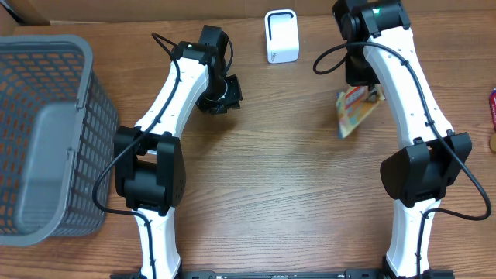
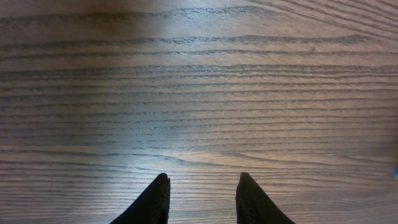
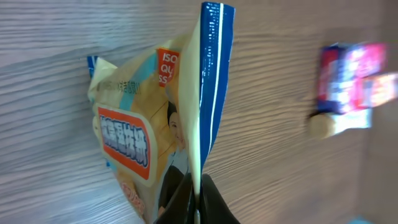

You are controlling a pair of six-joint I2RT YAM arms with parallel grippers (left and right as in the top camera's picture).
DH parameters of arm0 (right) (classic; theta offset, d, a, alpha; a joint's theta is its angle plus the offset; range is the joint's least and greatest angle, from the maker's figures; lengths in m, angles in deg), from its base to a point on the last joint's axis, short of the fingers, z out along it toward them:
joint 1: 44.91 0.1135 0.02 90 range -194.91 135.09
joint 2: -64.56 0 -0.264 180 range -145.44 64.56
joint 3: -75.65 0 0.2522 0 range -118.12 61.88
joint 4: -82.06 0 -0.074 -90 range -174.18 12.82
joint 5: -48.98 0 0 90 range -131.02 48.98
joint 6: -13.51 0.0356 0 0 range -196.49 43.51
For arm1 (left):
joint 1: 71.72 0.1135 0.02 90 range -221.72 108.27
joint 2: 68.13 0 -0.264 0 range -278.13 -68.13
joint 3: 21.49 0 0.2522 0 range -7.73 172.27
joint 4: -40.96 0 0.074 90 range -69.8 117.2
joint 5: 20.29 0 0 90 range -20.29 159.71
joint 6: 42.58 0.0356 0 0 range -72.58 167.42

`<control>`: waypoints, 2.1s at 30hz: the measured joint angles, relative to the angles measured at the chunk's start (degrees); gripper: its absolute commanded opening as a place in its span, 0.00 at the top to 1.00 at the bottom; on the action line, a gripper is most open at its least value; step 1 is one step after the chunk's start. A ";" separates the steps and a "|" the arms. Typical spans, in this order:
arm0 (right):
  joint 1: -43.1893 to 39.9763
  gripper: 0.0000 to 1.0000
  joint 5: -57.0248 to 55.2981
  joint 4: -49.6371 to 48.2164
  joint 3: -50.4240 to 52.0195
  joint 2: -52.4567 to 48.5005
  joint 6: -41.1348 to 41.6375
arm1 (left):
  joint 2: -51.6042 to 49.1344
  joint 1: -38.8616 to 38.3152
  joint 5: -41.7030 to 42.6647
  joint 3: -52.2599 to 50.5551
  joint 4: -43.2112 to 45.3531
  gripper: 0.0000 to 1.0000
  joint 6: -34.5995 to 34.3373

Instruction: Scan the item barcode

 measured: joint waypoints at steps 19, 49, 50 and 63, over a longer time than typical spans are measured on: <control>-4.15 0.96 -1.18 -3.48 1.97 0.11 -2.86 | 0.00 0.00 -0.90 0.00 -0.20 0.69 0.00; 9.66 0.55 40.11 -17.07 7.26 0.11 -2.08 | 0.00 0.00 -0.90 0.00 -0.15 0.64 0.00; 9.68 0.43 41.27 -17.03 7.26 0.11 -1.99 | 0.00 0.00 -0.90 0.00 -0.15 0.64 0.00; 7.85 0.47 45.81 -19.32 7.26 0.11 -3.41 | 0.00 0.00 -0.90 0.00 -0.17 0.64 0.00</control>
